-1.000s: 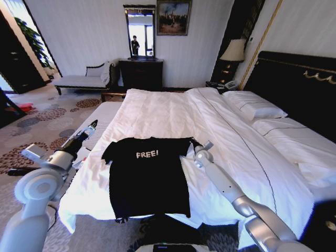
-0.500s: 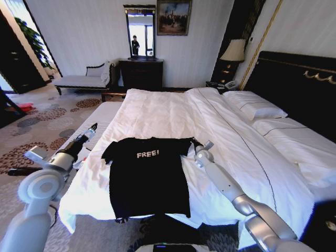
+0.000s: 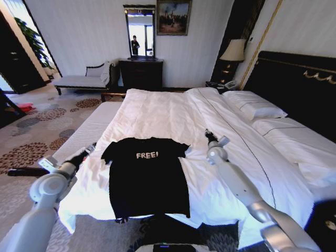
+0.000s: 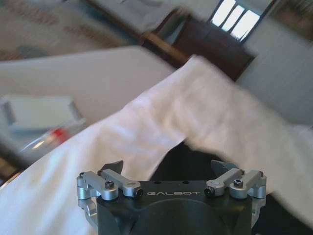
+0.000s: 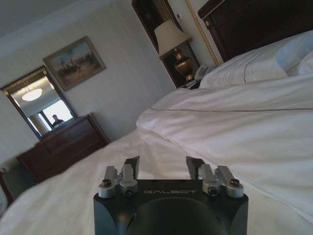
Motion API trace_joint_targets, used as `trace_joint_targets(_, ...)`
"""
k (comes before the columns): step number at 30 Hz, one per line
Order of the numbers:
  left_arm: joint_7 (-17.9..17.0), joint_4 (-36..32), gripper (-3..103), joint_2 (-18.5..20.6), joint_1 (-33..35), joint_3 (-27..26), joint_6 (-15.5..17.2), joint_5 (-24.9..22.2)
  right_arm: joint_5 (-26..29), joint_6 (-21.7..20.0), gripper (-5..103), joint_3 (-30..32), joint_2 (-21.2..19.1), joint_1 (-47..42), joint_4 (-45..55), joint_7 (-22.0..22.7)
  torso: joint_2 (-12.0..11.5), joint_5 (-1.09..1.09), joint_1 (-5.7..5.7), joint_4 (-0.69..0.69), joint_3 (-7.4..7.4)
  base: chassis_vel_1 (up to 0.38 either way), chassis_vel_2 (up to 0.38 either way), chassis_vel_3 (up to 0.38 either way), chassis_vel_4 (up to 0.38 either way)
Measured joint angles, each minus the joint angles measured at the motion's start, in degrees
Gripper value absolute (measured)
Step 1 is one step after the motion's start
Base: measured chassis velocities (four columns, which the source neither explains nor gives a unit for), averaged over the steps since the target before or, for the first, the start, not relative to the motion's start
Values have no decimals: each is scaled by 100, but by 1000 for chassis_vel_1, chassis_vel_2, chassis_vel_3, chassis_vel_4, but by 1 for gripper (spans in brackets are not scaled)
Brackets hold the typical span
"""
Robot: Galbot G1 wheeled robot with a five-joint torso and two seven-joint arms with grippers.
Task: Fold the clothes on the bed.
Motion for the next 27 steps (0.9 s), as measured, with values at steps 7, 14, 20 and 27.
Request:
trace_joint_targets(7, 177, 592, 100, -127, -248, 288, -144, 660, 37, 0, 83, 62, -89, -450, 677, 93, 0, 0, 0, -3, 0, 0, 0, 0, 0)
trace_joint_targets(14, 522, 1285, 100, -97, -863, 660, -388, 639, -77, -13, 100, -51, 199, -526, 540, 88, 0, 1, 0, -1, 1, 0, 0, 0, 0)
trace_joint_targets(20, 749, 1683, 96, 29, -1197, 1047, -422, 631, -60, -23, 100, -58, 199, -471, 519, 86, 0, -1, 0, -2, 1, 0, 0, 0, 0)
trace_joint_targets(27, 892, 1949, 70, -22, -1405, 1311, -520, 737, -54, -26, 100, -35, 180, -471, 482, 77, 0, 0, 0, -1, 1, 0, 0, 0, 0)
